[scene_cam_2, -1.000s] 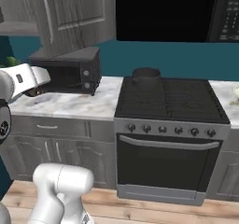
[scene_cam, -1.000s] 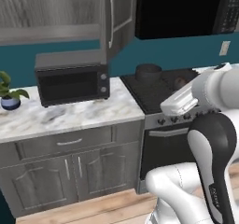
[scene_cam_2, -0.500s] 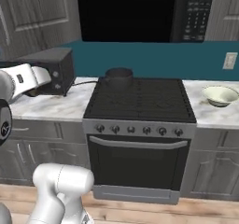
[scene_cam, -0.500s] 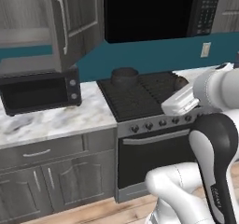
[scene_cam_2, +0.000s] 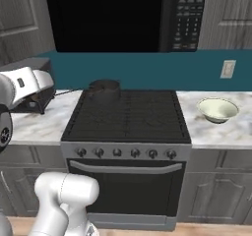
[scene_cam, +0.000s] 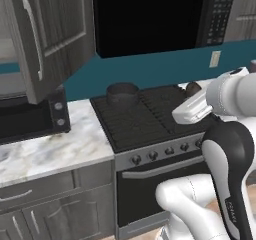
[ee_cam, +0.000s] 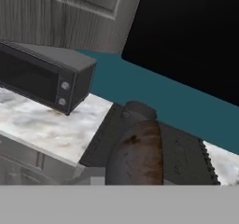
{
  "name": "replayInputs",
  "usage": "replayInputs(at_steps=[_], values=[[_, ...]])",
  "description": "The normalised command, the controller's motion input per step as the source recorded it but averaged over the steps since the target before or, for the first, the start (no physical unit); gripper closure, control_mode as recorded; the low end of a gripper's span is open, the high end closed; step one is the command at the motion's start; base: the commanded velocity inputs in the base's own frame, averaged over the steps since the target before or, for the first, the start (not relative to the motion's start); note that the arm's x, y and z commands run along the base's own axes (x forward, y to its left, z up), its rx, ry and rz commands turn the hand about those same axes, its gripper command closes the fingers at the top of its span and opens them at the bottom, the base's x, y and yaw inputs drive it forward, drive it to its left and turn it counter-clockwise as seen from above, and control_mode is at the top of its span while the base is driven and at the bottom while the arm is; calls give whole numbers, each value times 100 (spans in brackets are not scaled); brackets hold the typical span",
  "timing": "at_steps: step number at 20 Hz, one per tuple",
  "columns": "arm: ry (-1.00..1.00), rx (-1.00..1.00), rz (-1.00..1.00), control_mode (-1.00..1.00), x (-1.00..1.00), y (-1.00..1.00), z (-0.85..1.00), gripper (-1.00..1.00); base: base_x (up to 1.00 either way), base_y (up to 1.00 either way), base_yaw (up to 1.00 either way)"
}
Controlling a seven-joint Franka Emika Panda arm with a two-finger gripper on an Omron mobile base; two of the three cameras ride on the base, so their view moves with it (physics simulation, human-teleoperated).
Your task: Open the cabinet and move the ladle to the pot. Then close the cabinet.
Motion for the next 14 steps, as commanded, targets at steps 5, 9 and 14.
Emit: replayInputs(at_steps=[5,9,14], values=[[0,0,0,100,0,0,0,100,53,-23,-9],[0,0,0,100,0,0,0,100,21,-2,-2],[0,0,0,100,0,0,0,100,17,0,0]])
